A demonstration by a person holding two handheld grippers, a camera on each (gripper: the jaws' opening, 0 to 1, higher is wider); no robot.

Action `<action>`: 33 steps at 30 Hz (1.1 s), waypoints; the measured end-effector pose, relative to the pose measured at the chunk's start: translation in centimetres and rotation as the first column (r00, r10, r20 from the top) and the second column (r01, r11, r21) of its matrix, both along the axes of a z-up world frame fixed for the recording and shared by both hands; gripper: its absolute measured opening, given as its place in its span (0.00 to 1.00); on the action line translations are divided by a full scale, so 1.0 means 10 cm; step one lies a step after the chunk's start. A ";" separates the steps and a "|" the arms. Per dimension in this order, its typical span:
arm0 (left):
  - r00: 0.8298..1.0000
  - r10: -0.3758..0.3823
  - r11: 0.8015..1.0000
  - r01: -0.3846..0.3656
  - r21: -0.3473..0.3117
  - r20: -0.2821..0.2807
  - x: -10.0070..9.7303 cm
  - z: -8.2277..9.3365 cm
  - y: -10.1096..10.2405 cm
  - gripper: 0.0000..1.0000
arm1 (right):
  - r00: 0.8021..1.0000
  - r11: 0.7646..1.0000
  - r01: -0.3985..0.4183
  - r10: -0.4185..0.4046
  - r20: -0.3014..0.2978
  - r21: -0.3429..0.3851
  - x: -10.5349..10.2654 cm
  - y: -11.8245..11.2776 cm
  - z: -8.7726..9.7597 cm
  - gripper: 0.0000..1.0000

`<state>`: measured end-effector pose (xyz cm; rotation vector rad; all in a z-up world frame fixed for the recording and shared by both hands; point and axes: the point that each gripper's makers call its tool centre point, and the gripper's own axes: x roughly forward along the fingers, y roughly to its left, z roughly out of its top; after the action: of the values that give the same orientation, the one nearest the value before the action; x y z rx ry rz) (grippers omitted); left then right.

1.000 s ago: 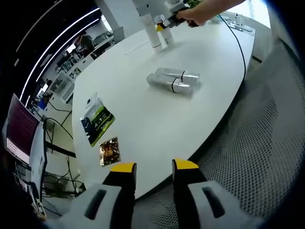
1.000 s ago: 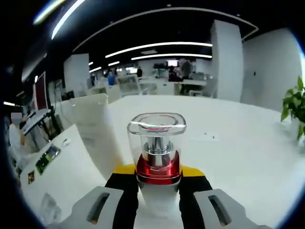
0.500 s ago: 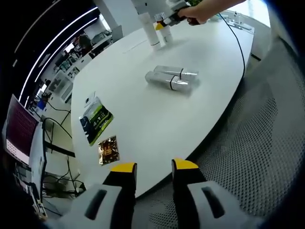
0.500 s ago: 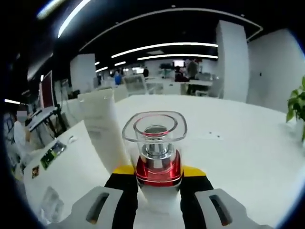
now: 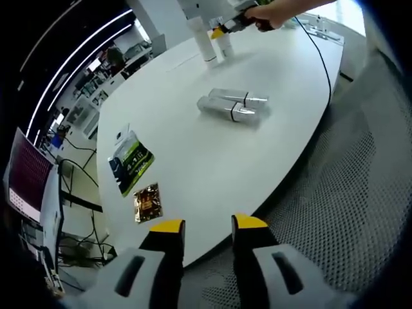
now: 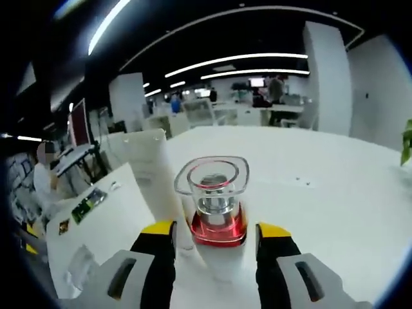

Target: Arrange the skincare products in the storage area until every visible bottle or jar stands upright without overlapping.

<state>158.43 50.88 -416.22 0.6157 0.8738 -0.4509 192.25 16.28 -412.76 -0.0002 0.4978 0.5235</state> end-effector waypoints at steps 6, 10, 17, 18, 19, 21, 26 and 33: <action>1.000 -0.002 1.000 0.002 0.003 -0.002 0.00 0.00 0.00 0.24 | 0.985 0.988 -0.150 0.146 -0.090 -0.040 -0.13 0.02 -0.17 0.46; 1.000 -0.003 1.000 0.003 0.004 -0.001 0.00 0.00 0.00 0.24 | 0.976 0.977 -0.203 0.197 -0.089 -0.064 -0.15 0.05 -0.18 0.45; 1.000 -0.003 1.000 0.003 0.009 -0.007 -0.01 -0.01 0.01 0.23 | 0.964 0.960 -0.249 0.233 -0.124 -0.132 -0.23 0.04 -0.23 0.37; 1.000 -0.003 1.000 0.003 0.010 -0.008 -0.01 -0.01 0.01 0.23 | 0.963 0.957 -0.255 0.237 -0.130 -0.141 -0.25 0.04 -0.24 0.36; 1.000 -0.003 1.000 0.004 0.011 -0.010 -0.01 -0.01 0.01 0.23 | 0.961 0.954 -0.261 0.242 -0.135 -0.150 -0.26 0.05 -0.24 0.36; 1.000 -0.002 1.000 0.002 0.013 -0.009 -0.01 -0.01 0.01 0.23 | 0.959 0.954 -0.258 0.233 -0.162 -0.153 -0.28 0.05 -0.30 0.35; 1.000 -0.001 1.000 0.001 0.016 -0.010 -0.01 -0.02 0.02 0.22 | 0.954 0.948 -0.258 0.219 -0.204 -0.188 -0.32 0.05 -0.37 0.30; 1.000 0.000 1.000 0.001 0.022 -0.017 -0.02 -0.03 0.03 0.22 | 0.947 0.928 -0.292 0.247 -0.206 -0.230 -0.37 0.14 -0.35 0.25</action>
<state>158.25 51.15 -416.47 0.6327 0.8960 -0.4484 188.57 17.69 -416.22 -0.2790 0.7406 0.7302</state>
